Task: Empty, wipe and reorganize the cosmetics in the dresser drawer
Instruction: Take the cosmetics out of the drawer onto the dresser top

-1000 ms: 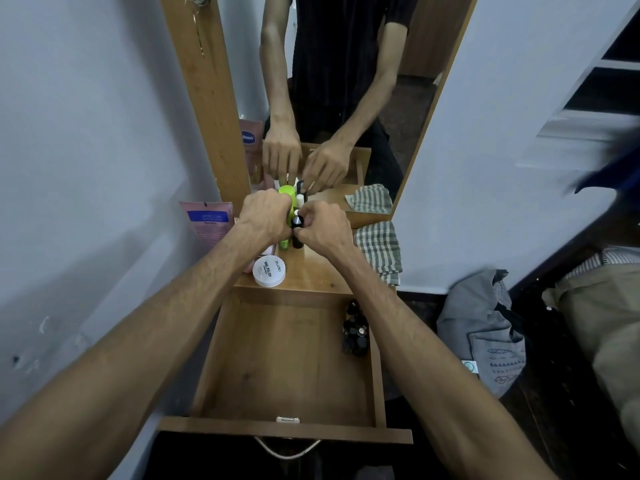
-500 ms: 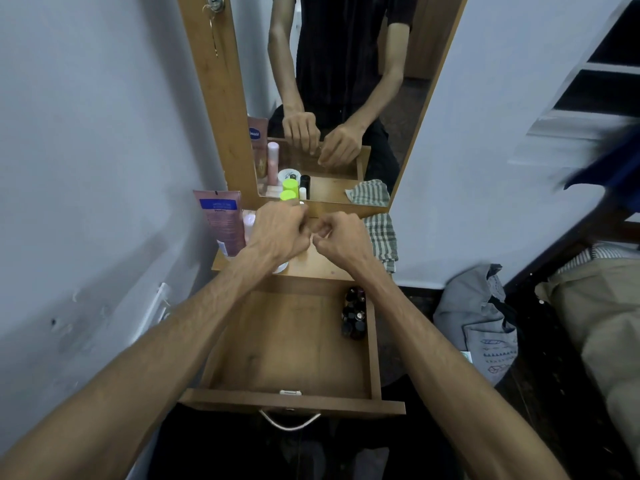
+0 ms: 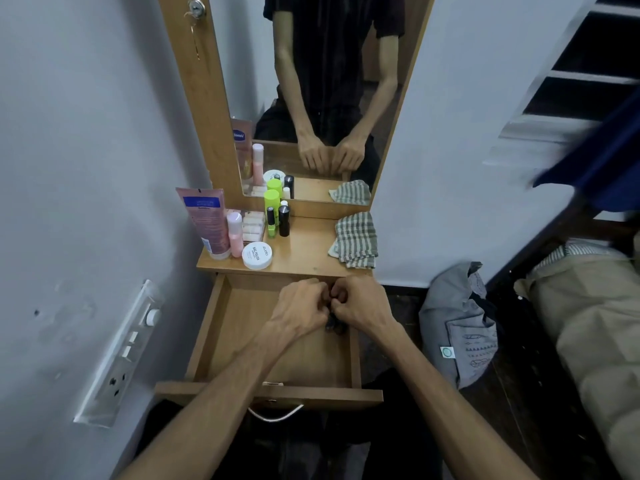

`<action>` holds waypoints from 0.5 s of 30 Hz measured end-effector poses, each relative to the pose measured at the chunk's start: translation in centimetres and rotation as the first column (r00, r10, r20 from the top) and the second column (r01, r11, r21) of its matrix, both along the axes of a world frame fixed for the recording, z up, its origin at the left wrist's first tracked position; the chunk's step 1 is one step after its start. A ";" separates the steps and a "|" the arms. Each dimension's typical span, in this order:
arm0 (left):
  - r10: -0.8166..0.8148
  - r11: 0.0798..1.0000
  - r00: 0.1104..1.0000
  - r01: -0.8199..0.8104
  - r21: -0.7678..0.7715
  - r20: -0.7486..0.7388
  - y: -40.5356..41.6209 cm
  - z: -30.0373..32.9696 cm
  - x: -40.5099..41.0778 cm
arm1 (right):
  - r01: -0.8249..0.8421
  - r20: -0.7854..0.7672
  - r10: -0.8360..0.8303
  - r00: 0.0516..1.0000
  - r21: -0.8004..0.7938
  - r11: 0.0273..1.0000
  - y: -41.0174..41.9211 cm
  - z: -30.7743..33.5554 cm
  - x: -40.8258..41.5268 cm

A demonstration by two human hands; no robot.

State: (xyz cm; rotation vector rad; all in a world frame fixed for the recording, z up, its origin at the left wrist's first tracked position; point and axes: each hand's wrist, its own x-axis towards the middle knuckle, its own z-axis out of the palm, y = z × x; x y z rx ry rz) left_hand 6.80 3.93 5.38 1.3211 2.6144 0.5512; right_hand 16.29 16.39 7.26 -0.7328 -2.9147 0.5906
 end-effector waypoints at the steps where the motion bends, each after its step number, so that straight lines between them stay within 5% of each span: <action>1: 0.000 1.000 1.000 0.000 -0.015 0.012 0.0 -0.2 0.4 | 0.002 0.015 -0.002 1.000 0.006 1.000 0.1 -0.3 0.4; 15: 0.077 0.988 0.994 -0.067 -0.137 0.072 0.2 -3.6 1.9 | -0.042 0.086 0.036 0.996 0.071 0.997 0.2 -3.9 2.3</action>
